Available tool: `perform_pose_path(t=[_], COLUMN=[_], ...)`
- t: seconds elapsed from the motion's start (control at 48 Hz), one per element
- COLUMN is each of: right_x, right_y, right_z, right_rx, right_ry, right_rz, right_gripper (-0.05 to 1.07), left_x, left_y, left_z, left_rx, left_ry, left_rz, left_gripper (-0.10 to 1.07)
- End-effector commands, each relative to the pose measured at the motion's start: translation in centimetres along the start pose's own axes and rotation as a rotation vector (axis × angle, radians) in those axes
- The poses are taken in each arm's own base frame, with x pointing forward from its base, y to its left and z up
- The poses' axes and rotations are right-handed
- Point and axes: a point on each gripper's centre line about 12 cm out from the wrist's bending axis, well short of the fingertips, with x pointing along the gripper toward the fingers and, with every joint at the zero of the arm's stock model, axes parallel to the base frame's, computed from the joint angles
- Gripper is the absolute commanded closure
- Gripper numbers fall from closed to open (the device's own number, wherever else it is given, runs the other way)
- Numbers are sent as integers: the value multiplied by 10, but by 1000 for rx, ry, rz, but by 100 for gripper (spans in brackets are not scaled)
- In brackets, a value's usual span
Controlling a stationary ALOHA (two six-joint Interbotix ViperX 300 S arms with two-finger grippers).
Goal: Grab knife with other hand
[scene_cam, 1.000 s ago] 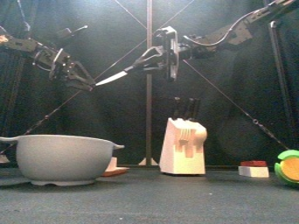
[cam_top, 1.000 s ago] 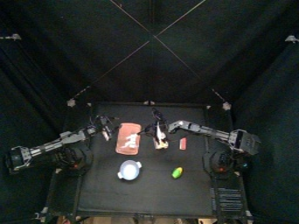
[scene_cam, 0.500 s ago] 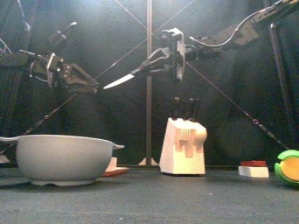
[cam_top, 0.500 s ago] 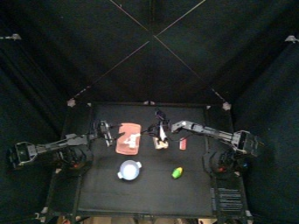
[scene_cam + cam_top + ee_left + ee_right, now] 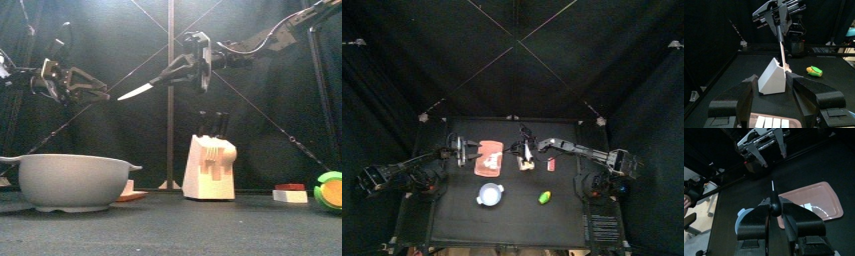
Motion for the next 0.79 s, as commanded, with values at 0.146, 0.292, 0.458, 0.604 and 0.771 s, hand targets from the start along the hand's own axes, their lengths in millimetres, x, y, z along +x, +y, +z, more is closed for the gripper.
perform_pose_path(t=[0.146, 0.292, 0.458, 0.604, 0.771], right_x=[0, 3, 6, 9, 9], right_y=[-1, -2, -5, -7, -10], right_z=[14, 12, 12, 12, 12], right_rx=[-17, -21, -16, 1, 8], right_ry=[-62, -73, -87, -100, -104], right_rz=[-11, -10, -10, -11, -24], right_gripper=[48, 48, 48, 48, 48], left_x=[19, 26, 32, 35, 35], left_y=[5, 8, 8, 9, 11], left_z=[-11, -15, -15, -14, -14], left_rx=[-29, -21, -10, -23, -62], left_ry=[20, 20, 17, 6, -6], left_rz=[-74, -89, -103, -95, -65], left_gripper=[11, 11, 12, 12, 15])
